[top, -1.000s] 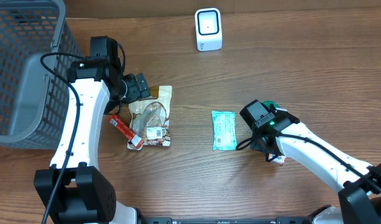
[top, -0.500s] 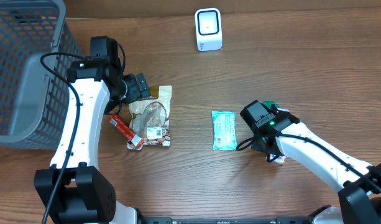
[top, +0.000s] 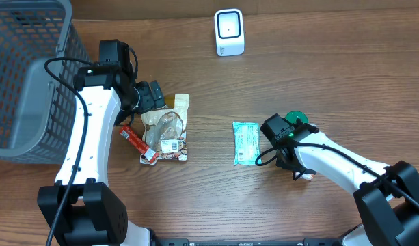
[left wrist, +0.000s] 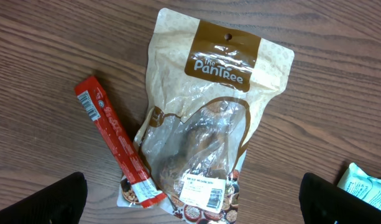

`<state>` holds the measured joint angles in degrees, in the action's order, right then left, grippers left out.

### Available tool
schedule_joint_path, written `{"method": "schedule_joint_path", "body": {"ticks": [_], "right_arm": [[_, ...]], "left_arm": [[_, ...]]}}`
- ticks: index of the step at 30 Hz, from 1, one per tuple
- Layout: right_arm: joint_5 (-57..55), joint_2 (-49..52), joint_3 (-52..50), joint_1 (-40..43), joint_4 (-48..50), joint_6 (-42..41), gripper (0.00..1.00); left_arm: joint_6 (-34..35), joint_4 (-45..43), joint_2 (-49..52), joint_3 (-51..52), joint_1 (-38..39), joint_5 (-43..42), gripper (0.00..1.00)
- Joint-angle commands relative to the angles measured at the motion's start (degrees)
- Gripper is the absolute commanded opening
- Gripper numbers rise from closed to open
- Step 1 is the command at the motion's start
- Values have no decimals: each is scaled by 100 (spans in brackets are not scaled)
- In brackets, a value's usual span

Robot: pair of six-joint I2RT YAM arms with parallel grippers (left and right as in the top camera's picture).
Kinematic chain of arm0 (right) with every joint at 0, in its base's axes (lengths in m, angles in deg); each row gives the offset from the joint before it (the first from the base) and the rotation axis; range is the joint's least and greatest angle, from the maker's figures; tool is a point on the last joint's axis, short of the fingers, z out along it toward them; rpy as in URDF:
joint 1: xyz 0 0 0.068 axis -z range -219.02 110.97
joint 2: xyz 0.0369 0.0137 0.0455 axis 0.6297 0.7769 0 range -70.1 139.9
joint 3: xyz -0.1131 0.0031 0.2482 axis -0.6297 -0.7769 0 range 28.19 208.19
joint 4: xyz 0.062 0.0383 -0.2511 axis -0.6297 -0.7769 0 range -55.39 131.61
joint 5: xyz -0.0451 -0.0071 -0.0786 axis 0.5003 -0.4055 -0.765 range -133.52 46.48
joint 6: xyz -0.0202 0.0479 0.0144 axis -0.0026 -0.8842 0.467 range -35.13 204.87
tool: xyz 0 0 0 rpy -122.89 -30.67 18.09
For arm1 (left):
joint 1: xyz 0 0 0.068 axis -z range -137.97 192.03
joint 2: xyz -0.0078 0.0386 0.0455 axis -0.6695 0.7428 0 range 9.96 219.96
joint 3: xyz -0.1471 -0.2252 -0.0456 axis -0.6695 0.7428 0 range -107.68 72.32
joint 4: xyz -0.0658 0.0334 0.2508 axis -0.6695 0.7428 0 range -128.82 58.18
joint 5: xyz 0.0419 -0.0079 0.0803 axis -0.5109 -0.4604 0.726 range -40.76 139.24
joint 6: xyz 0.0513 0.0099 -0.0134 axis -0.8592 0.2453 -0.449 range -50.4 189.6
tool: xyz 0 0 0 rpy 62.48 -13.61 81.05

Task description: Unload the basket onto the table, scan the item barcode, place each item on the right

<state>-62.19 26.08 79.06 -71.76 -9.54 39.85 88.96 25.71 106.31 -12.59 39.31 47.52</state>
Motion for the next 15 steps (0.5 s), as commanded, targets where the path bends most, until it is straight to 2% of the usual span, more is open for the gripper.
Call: {"method": "schedule_joint_path", "body": {"ticks": [1, 2, 4, 10, 15], "right_arm": [[175, 295, -109, 7, 72, -57, 20], [192, 295, -109, 7, 57, -59, 18], [195, 293, -92, 13, -48, -57, 4], [66, 9, 391, 70, -726, -55, 4], [164, -824, 1113, 70, -1545, 9, 4]], "left_arm": [[57, -11, -4, -22, 13, -39, 100], [57, -11, -4, -22, 13, -39, 100], [57, -11, -4, -22, 13, -37, 100], [57, -9, -4, -22, 13, -39, 100], [57, -9, -4, -22, 13, -39, 100]]}}
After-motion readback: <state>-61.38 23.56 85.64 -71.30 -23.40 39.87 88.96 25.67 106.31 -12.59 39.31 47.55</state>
